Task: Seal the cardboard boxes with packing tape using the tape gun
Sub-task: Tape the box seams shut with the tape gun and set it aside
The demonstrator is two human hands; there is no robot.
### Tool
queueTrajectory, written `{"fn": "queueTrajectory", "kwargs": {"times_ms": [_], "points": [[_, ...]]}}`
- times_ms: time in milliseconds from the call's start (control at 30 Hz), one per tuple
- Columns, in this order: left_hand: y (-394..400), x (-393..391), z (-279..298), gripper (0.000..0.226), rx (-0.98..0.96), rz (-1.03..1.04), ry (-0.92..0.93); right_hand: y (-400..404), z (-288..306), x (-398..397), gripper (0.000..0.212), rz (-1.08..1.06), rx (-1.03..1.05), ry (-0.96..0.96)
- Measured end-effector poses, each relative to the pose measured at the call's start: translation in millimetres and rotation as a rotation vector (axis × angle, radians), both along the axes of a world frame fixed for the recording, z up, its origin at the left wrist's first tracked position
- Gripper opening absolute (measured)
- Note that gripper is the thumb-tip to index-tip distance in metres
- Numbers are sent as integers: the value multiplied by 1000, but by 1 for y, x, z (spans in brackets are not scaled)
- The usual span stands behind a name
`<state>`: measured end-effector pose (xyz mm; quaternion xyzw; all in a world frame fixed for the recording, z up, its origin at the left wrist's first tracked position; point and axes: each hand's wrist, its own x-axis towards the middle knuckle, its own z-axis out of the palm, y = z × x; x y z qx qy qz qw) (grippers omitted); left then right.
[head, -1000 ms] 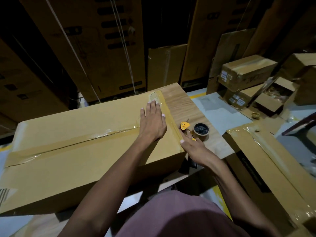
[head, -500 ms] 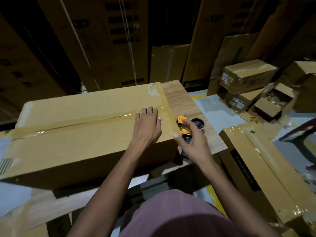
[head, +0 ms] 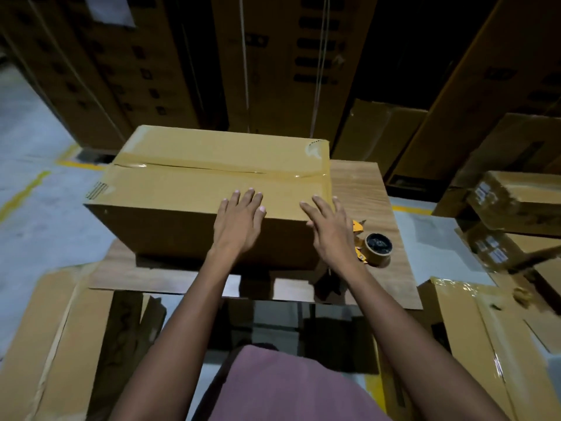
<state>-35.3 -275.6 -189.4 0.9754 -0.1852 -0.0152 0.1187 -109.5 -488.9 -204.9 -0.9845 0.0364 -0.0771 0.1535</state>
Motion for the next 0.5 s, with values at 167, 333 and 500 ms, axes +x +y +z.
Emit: {"fn": "queueTrajectory", "kwargs": {"times_ms": [167,333,500], "points": [[21,4,0,50,-6,62,-20,-9,14,34,63,-101,-54,18],[40,0,0,51,-76,126,27,5,29,53,67,-263,53,70],[63,4,-1,49,-102,186,-4,62,37,44,54,-171,93,197]]}}
